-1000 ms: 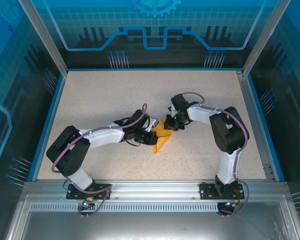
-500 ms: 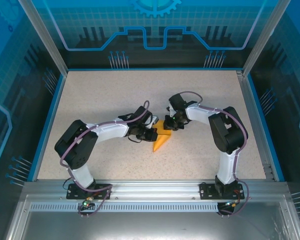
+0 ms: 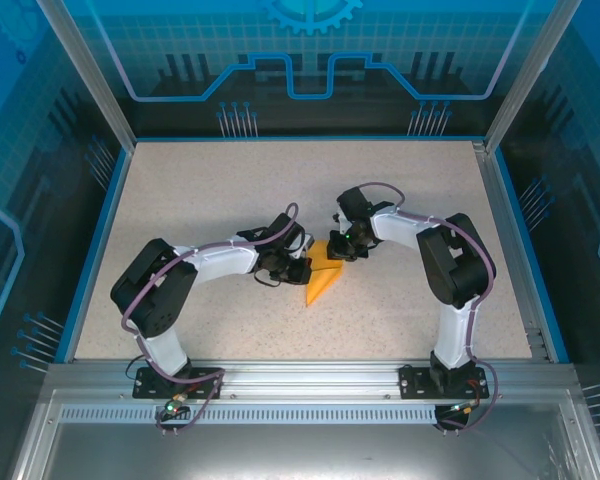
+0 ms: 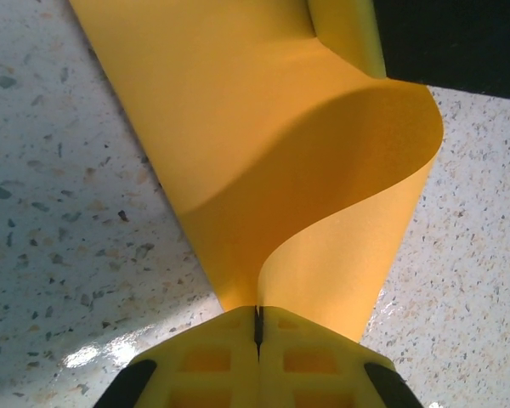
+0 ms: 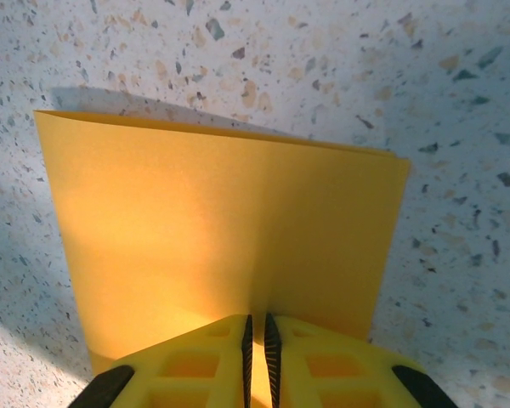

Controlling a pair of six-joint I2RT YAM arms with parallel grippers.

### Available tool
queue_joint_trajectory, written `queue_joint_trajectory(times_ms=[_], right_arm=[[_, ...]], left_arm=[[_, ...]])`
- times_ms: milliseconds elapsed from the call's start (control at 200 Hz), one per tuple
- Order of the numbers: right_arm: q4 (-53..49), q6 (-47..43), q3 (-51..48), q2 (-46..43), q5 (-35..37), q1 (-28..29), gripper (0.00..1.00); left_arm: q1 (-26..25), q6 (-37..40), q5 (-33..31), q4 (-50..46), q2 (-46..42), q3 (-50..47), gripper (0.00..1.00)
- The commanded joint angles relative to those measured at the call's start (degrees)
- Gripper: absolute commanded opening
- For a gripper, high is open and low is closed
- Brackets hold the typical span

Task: Fold a paper plane with a square sheet of paper (pick it up from the middle)
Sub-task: Third fold the triangle at the center of the table.

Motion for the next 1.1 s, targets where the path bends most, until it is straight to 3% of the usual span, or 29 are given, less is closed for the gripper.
queue_joint_trajectory(times_ms=[0, 1095], right_arm=[[-3.73, -0.77, 0.16, 1.17, 1.58, 0.75, 0.16], [-3.82, -0.23, 0.19, 1.84, 1.93, 0.95, 0.17]], left_arm=[[0.55, 0.14, -0.9, -1.57, 1.16, 1.64, 0.0], [0.56, -0.44, -1.85, -4.18, 4.31, 3.88, 0.0]])
